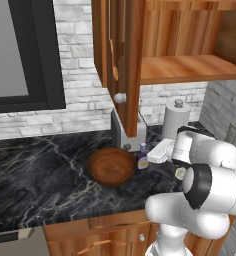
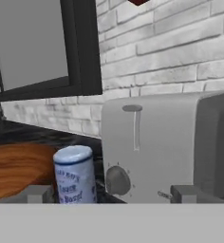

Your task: Open the cabinet. Place the bowl and condiment on the counter. Then place the lime and garlic on the cutting board.

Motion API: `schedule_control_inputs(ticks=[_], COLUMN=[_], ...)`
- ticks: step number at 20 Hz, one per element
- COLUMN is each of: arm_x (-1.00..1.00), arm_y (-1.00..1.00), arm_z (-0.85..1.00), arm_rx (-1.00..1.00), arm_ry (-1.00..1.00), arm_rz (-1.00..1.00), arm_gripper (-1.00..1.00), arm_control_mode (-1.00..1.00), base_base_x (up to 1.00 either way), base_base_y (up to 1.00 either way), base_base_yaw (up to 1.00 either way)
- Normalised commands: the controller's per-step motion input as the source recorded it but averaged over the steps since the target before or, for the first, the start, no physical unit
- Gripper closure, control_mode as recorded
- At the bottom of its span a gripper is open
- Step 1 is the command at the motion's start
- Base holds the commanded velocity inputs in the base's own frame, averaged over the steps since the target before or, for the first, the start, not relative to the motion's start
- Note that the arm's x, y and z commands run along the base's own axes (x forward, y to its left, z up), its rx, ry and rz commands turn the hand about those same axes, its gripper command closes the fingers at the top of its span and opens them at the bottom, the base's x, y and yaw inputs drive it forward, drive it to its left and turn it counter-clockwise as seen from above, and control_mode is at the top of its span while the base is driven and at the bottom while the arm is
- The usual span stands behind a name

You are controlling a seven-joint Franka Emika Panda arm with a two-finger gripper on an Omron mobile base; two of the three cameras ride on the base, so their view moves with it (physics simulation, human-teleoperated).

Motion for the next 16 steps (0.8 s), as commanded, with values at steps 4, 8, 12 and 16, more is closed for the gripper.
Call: schedule_control_inputs(ticks=[4, 8, 12, 16], arm_x=[-0.12, -0.26, -0.43, -0.55], arm_y=[-0.31, -0.34, -0.36, -0.37], arm_z=[0.43, 0.54, 0.42, 0.24], arm_rx=[-0.04, -0.02, -0.03, -0.02], arm_ry=[0.14, 0.14, 0.12, 0.1], arm_rz=[-0.11, -0.12, -0.13, -0.12], arm_gripper=[-1.0, -1.0, -1.0, -1.0], arm_control_mode=[-1.0, -1.0, -1.0, -1.0], base_base_x=[0.0, 0.0, 0.0, 0.0], base_base_y=[0.0, 0.0, 0.0, 0.0], base_base_yaw=[0.0, 0.0, 0.0, 0.0])
